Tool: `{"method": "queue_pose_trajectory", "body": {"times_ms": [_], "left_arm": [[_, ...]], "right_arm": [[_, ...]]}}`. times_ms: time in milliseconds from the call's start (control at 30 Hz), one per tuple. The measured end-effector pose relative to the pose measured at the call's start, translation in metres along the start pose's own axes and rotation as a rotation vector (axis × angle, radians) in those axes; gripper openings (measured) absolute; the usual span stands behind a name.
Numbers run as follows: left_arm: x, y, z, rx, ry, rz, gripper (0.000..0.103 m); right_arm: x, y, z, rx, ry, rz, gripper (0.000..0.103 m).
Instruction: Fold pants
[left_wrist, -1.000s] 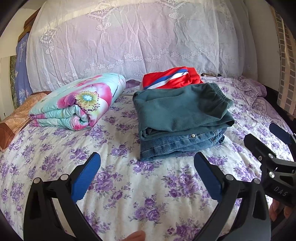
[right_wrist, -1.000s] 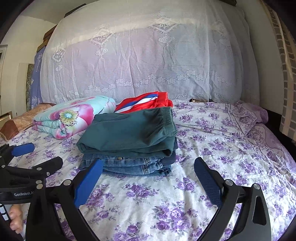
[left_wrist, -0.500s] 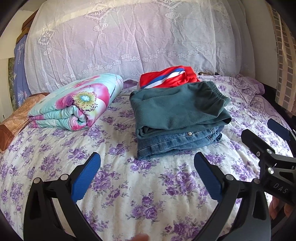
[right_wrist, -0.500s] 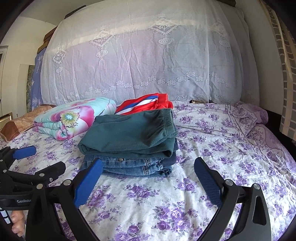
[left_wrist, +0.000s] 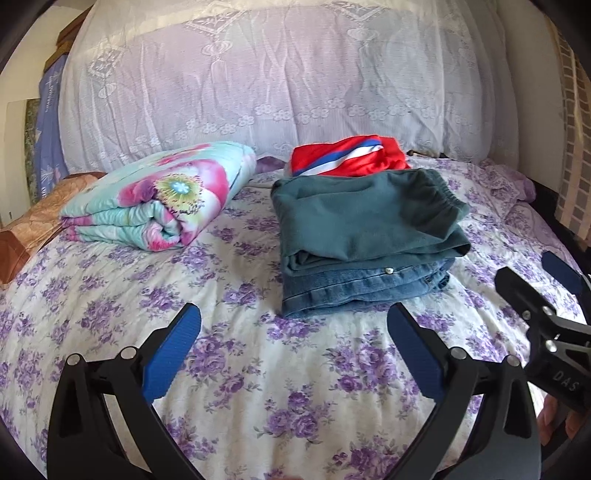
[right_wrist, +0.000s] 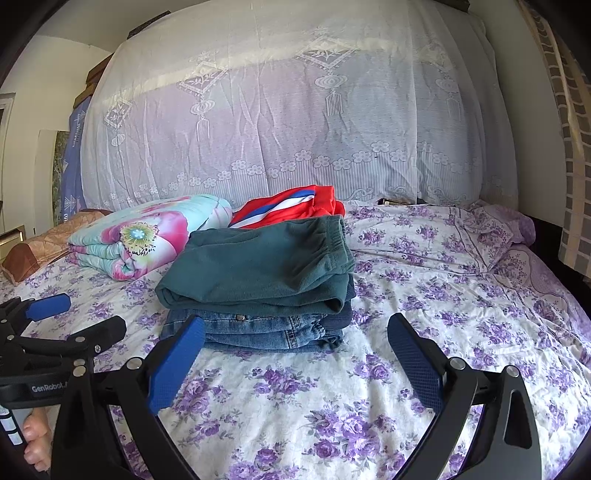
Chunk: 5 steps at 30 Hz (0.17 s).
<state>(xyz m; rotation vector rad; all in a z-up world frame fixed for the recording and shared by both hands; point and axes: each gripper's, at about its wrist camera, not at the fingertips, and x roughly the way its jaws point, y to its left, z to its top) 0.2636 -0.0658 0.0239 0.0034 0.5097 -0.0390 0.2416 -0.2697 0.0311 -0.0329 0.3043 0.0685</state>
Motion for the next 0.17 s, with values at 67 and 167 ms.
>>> {"method": "queue_pose_trajectory", "body": {"times_ms": [67, 167], "left_arm": [[0.0018, 0.0011, -0.0005, -0.005, 0.015, -0.010, 0.098], [0.0033, 0.0007, -0.0014, -0.004, 0.028, -0.021, 0.098]], "right_arm": [[0.0005, -0.0004, -0.0001, 0.000, 0.001, 0.002, 0.100], [0.0006, -0.0007, -0.0001, 0.001, 0.000, 0.002, 0.100]]}}
